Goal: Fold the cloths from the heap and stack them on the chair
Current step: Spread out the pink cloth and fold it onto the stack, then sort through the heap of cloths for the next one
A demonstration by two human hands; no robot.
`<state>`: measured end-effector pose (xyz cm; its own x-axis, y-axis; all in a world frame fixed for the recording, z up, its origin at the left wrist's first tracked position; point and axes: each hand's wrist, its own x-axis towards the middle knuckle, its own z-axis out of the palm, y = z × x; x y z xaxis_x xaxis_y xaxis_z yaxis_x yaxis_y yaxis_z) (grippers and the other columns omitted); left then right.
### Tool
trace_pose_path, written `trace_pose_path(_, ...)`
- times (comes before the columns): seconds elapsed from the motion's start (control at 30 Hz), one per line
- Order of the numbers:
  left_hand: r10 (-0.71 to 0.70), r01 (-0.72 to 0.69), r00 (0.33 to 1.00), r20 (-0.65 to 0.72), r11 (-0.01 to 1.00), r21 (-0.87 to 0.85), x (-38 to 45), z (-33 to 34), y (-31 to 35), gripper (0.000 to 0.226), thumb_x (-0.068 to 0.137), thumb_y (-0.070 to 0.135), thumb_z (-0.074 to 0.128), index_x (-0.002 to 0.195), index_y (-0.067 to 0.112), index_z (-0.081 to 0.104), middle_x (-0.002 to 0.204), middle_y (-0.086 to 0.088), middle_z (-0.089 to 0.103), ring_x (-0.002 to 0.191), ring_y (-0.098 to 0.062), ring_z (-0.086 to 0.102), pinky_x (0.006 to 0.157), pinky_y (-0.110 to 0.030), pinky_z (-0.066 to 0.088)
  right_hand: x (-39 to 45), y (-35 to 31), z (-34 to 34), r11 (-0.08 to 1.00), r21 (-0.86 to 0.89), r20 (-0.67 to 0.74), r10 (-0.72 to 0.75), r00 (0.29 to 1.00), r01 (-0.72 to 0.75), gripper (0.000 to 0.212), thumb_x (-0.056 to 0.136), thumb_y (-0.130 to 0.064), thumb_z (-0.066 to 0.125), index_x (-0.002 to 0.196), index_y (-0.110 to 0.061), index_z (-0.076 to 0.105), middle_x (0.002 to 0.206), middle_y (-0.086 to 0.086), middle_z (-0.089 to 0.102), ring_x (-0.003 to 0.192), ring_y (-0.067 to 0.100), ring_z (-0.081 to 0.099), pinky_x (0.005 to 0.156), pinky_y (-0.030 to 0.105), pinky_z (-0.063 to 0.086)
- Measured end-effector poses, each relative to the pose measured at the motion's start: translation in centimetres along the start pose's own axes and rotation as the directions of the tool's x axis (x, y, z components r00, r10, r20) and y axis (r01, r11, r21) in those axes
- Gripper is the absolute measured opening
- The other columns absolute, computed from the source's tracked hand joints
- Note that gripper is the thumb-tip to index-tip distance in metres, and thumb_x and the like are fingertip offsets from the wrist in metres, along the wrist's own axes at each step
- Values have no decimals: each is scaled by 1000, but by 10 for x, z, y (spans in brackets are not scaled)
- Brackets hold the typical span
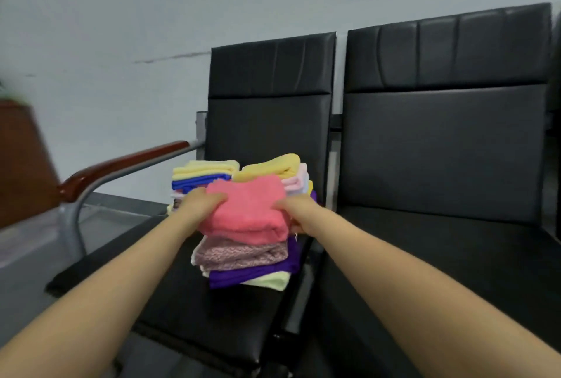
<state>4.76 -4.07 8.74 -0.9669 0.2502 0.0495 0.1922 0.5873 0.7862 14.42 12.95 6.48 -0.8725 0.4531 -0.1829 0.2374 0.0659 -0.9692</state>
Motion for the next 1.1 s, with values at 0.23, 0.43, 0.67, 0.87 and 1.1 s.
trace_pose_path(0.23, 2, -31, 997, 84, 934, 355, 1, 25, -66, 58, 91, 52, 56, 131, 10, 56, 131, -17, 58, 117, -34, 55, 97, -38, 45, -12, 37, 12, 981, -167, -48, 89, 995, -96, 19, 89, -24, 61, 81, -13, 48, 66, 7, 47, 55, 16, 44, 50, 23, 35)
trace_pose_path(0.43, 321, -276, 942, -94, 904, 325, -32, 24, -12, 34, 90, 46, 55, 85, 14, 67, 86, -6, 66, 83, -24, 61, 65, -33, 45, -66, 29, -53, 985, -174, -42, -23, 999, 15, 24, 93, -35, 60, 97, -11, 61, 76, 4, 51, 55, 13, 45, 49, 23, 36)
trace_pose_path(0.67, 327, -319, 933, 152, 945, -79, -128, 131, 78, 39, 94, 37, 52, 67, 11, 61, 65, -5, 63, 62, -25, 58, 66, -34, 48, -155, 63, -185, 956, -289, -255, -117, 960, 39, 25, 99, -33, 50, 101, -14, 66, 74, -1, 59, 57, 10, 50, 48, 19, 40)
trace_pose_path(0.87, 259, -123, 805, 533, 953, -278, -232, 266, 157, 27, 99, 31, 50, 87, 13, 65, 74, 1, 61, 60, -13, 53, 57, -24, 44, -234, 124, -323, 964, -260, -557, -99, 824, -60, 26, 99, -24, 48, 80, -16, 63, 62, -2, 57, 49, 10, 46, 42, 18, 35)
trace_pose_path(1.1, 257, -178, 648, 717, 966, -186, -321, 409, 225, 25, 96, 32, 50, 81, 15, 60, 82, -4, 61, 69, -19, 56, 75, -32, 55, -332, 199, -462, 931, -234, -848, -54, 528, -280, 27, 91, -22, 54, 84, 2, 65, 74, 16, 66, 64, 26, 60, 58, 31, 51)
